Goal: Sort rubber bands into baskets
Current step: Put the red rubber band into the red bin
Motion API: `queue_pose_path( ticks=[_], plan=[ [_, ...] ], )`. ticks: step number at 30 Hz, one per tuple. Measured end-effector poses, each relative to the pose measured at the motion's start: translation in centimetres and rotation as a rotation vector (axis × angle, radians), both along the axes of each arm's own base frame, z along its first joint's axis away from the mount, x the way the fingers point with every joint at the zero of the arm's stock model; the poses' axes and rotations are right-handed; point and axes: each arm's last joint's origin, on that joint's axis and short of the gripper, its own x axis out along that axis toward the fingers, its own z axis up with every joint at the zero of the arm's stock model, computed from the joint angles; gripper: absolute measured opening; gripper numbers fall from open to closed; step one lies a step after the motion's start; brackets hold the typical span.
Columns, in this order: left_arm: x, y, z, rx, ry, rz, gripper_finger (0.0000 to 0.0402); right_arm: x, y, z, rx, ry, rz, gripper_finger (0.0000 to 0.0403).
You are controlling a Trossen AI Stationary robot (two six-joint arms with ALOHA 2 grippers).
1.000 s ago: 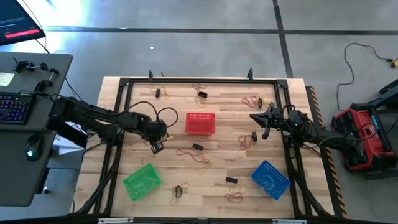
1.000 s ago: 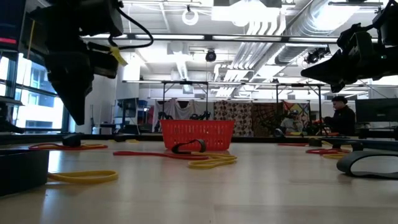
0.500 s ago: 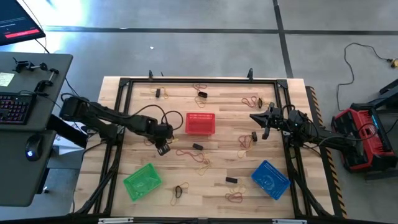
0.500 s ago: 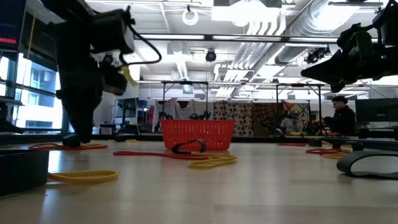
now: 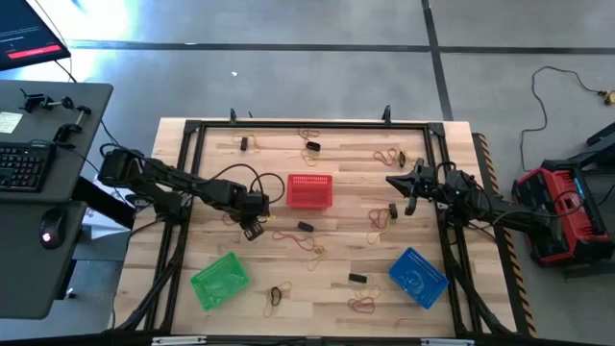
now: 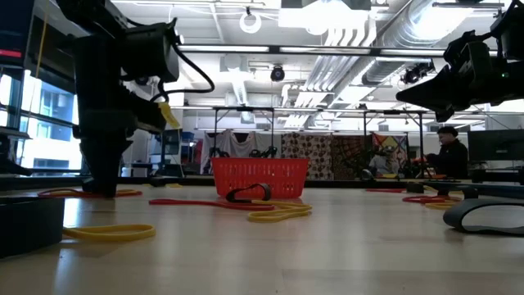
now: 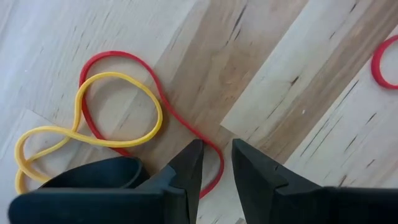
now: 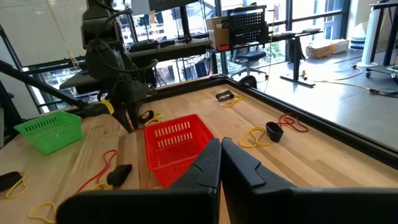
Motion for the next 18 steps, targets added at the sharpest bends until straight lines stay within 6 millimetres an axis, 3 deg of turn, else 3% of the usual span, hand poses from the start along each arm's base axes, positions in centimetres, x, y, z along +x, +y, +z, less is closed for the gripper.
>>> queue_pose_path(
  ticks=[10, 18],
  plan=[
    [-0.01, 0.25, -0.07, 0.003, 0.005, -0.024, 0.0077, 0.0, 0.0, -0.01, 0.0, 0.0, 0.0, 0.0],
    [-0.07, 0.27, -0.11, 0.004, 0.012, -0.049, 0.0041, 0.0, 0.0, -0.01, 0.0, 0.0, 0.0, 0.0]
  ],
)
